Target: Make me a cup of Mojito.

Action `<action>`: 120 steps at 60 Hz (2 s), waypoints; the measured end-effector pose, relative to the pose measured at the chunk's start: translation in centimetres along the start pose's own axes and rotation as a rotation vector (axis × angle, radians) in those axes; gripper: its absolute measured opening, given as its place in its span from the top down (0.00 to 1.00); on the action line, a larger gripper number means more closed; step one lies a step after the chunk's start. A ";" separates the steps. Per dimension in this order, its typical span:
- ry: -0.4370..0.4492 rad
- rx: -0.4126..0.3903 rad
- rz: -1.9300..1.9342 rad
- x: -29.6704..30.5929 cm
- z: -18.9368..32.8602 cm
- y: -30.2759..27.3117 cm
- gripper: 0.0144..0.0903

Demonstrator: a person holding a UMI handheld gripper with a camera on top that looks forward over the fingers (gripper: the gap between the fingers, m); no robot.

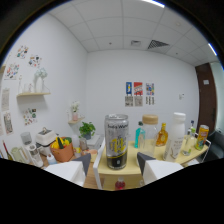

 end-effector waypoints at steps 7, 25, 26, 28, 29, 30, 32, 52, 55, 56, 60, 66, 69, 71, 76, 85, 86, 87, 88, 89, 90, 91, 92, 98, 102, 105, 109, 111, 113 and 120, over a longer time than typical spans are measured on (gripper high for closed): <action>0.009 0.008 0.005 0.2 3.6 -1.4 0.06; 0.042 0.025 -0.004 1.0 8.4 -2.6 0.48; 0.041 0.026 -0.002 0.9 8.4 -2.6 0.48; 0.039 0.028 -0.001 0.9 8.3 -2.6 0.48; 0.038 0.028 -0.001 0.9 8.3 -2.6 0.48; 0.038 0.029 0.000 1.0 8.4 -2.6 0.49; 0.039 0.027 -0.001 1.0 8.3 -2.5 0.49; -0.005 0.078 -0.012 1.1 3.1 -3.8 0.51; -0.010 0.087 0.000 1.2 1.5 -3.9 0.51; -0.014 0.087 0.005 1.4 1.0 -3.8 0.51; -0.010 0.082 0.026 2.2 -0.9 -3.1 0.51; 0.007 0.062 0.038 3.9 -3.1 -0.8 0.51; 0.009 0.044 0.051 4.7 -3.8 0.9 0.51; 0.012 0.028 0.056 5.4 -4.1 2.4 0.51; 0.018 -0.016 0.065 6.8 -4.3 6.2 0.51; 0.041 -0.111 0.096 9.2 -3.5 14.2 0.51; 0.042 -0.121 0.101 9.4 -3.4 15.0 0.51; 0.042 -0.130 0.104 9.6 -3.4 15.8 0.51; 0.043 -0.136 0.107 9.7 -3.3 16.5 0.51; 0.044 -0.141 0.111 9.9 -3.2 17.2 0.51; 0.047 -0.147 0.115 10.1 -3.1 17.8 0.51; 0.048 -0.156 0.119 10.4 -2.8 18.4 0.51; 0.049 -0.161 0.124 10.5 -2.8 19.0 0.51; 0.036 -0.177 0.201 10.7 -2.5 21.9 0.51; 0.010 -0.181 0.272 10.8 -2.3 22.7 0.51; -0.013 -0.175 0.349 10.7 -2.2 23.0 0.51; -0.052 -0.173 0.488 10.6 -2.2 22.9 0.51; -0.065 -0.170 0.564 10.6 -2.2 22.7 0.51; -0.081 -0.167 0.648 10.6 -2.1 22.6 0.51; -0.131 -0.158 0.946 10.9 -2.0 21.7 0.51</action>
